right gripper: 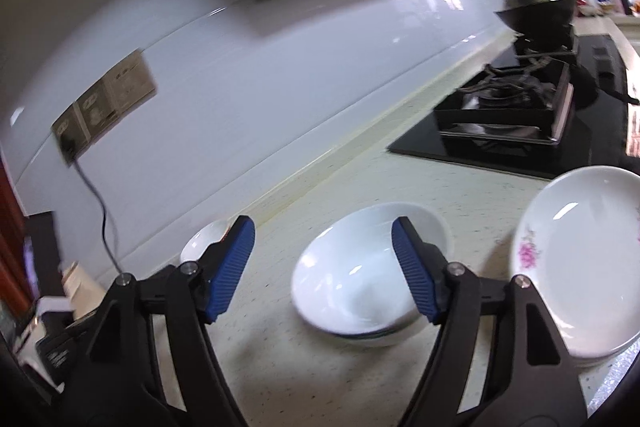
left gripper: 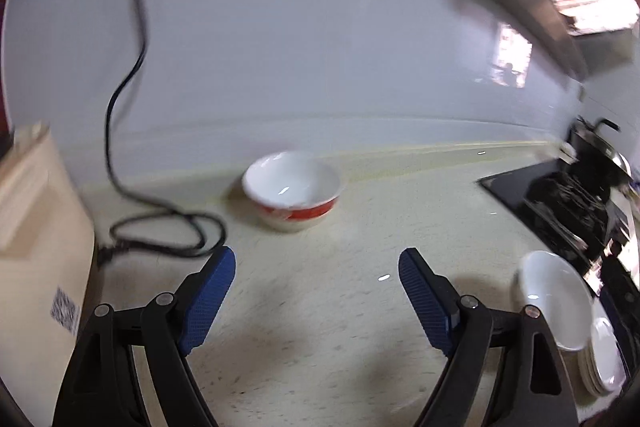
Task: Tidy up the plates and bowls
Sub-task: 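Move both grippers to the red-banded white bowl by the backsplash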
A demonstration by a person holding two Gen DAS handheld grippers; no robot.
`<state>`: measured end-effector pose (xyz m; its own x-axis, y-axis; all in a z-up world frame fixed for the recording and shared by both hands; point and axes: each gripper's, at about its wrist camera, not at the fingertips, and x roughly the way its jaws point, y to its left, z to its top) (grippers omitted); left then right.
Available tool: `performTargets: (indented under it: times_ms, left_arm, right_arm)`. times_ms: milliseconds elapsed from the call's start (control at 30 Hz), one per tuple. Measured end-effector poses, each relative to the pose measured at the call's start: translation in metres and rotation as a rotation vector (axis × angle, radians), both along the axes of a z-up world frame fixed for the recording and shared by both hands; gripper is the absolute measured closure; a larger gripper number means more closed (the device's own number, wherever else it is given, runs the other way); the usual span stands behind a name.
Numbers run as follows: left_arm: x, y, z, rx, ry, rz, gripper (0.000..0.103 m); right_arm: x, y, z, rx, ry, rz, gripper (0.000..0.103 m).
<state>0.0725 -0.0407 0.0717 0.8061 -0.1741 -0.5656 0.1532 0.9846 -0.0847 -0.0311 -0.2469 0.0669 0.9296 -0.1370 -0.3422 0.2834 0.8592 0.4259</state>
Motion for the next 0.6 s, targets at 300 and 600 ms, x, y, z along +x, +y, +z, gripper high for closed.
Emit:
performTargets:
  times_ms: [300, 600]
  left_arm:
    - [0.016, 0.017, -0.028, 0.046, 0.120, 0.114, 0.018]
    - [0.025, 0.021, -0.048, 0.061, 0.207, 0.115, 0.018]
  right_arm:
    - [0.020, 0.047, -0.004, -0.120, 0.070, 0.139, 0.025]
    - [0.073, 0.090, 0.006, -0.203, 0.179, 0.253, 0.021]
